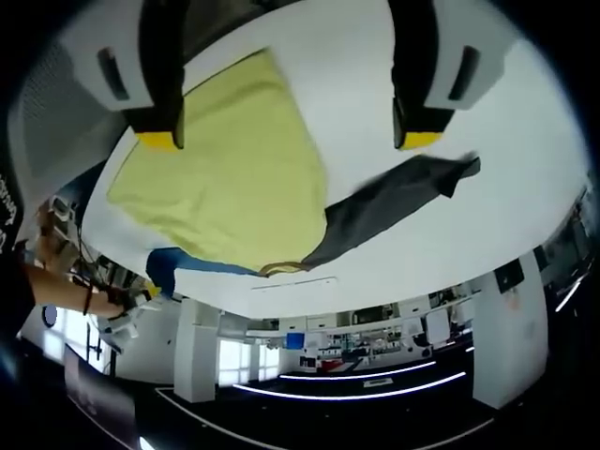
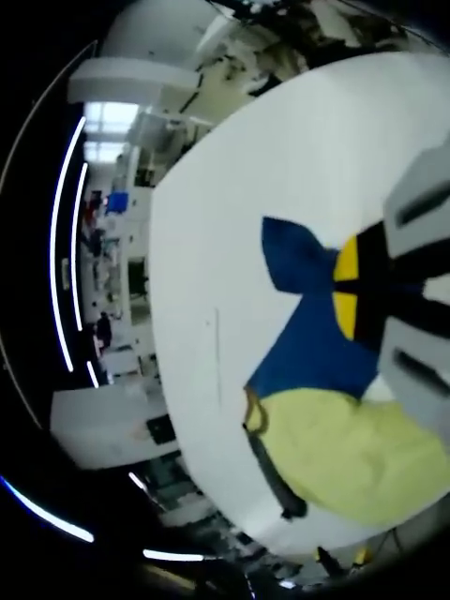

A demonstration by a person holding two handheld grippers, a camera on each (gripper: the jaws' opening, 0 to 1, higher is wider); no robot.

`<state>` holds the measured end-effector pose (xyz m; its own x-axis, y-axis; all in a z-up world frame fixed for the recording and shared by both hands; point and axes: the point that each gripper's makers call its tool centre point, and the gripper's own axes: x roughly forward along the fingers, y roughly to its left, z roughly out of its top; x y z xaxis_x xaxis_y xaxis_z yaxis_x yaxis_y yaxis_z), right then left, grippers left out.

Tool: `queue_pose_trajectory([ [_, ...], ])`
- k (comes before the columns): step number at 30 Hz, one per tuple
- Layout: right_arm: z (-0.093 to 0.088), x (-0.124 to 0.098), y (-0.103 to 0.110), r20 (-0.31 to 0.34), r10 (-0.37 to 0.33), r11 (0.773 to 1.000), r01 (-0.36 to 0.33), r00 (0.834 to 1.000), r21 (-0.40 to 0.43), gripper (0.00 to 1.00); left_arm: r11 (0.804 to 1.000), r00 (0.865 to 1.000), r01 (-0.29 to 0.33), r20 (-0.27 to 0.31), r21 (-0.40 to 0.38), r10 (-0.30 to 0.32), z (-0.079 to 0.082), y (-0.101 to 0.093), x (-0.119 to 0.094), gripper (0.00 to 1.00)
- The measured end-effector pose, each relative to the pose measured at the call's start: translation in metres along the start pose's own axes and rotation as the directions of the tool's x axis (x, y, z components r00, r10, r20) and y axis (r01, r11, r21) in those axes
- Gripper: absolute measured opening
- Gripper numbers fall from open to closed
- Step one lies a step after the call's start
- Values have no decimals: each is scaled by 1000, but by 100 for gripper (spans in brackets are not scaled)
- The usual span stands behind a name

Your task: Fold the garment on the visible template until the final outline fits inside the template.

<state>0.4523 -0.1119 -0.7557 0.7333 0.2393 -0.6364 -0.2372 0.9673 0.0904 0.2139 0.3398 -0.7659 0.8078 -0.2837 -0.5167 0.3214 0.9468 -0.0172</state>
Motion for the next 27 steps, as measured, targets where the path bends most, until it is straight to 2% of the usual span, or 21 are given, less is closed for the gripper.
queue_pose_trajectory([
  [2, 0, -1, 12, -4, 14, 1000, -14, 1000, -10, 0, 1000, 1000, 2, 4, 0, -2, 1, 0, 0, 89],
  [8, 6, 8, 22, -9, 56, 998, -56, 998, -38, 0, 1000, 1000, 2, 0, 5, -2, -1, -1, -1, 89],
  [10, 7, 6, 33, -9, 65, 997, -66, 998, -48, 0, 1000, 1000, 3, 3, 7, -3, 0, -2, -2, 89],
  [20, 22, 13, 52, -2, 112, 990, -112, 994, -81, 0, 1000, 1000, -1, -2, 6, 1, -3, -1, -2, 88],
  [27, 30, 14, 76, -5, 154, 982, -154, 988, -112, 0, 1000, 1000, -3, 2, 0, 3, -4, -1, -4, 88],
])
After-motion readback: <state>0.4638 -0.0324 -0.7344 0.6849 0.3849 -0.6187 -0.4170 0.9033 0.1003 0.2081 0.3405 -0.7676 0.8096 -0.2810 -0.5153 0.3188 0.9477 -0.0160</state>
